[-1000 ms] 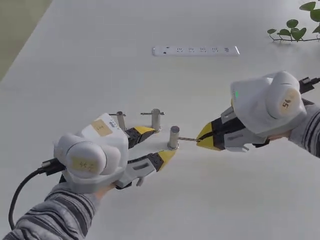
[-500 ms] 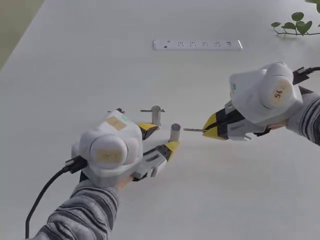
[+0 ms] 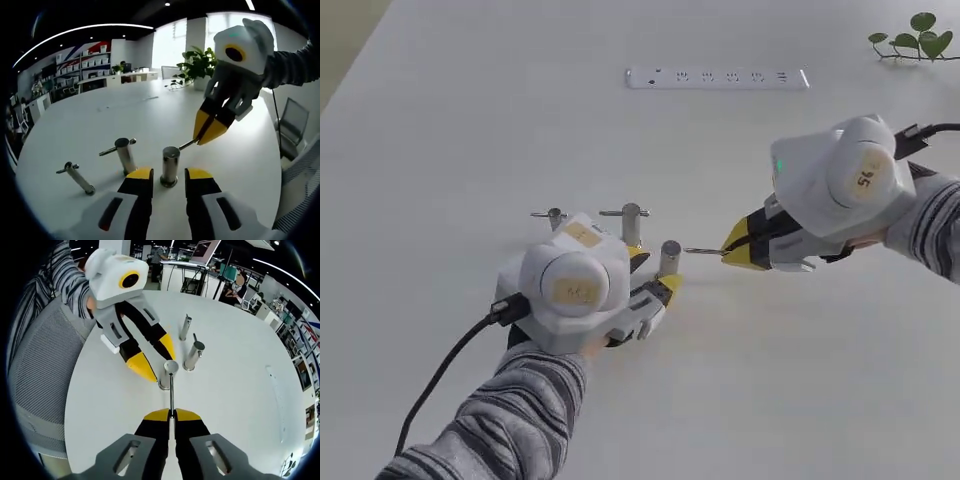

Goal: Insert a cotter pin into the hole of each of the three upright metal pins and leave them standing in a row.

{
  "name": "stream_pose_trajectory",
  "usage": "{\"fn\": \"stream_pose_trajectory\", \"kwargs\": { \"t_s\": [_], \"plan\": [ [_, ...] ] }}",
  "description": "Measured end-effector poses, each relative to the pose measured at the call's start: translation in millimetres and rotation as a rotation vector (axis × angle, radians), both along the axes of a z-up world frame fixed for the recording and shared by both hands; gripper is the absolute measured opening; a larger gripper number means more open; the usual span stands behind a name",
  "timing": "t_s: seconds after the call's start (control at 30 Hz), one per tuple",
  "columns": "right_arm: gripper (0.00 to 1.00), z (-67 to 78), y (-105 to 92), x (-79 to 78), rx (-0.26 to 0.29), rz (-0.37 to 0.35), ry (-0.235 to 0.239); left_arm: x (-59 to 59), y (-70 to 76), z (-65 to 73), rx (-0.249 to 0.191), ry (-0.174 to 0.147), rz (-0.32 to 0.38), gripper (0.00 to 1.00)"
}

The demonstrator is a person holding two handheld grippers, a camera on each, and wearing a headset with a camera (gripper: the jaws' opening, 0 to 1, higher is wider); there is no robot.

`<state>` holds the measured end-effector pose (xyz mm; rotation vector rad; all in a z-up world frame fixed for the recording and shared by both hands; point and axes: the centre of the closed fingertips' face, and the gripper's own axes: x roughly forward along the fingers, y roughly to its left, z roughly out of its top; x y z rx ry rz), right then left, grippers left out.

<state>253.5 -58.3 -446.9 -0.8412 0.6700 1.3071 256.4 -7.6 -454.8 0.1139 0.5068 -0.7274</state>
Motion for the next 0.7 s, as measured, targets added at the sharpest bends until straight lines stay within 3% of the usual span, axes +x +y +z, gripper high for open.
{"fn": "stream_pose_trajectory", "kwargs": {
  "t_s": [0.43,0.7],
  "plan": [
    [0.0,0.6,5.6,-1.2,-0.005,0.017,-0.004,5.9,-11.3,-6.5,-0.05,0.043,0.026,0.13],
    [0.0,3.9,12.5,-3.1,0.001,0.039,-0.016,4.9,-9.3,-9.4,-0.039,0.052,0.045,0.11]
  ]
}}
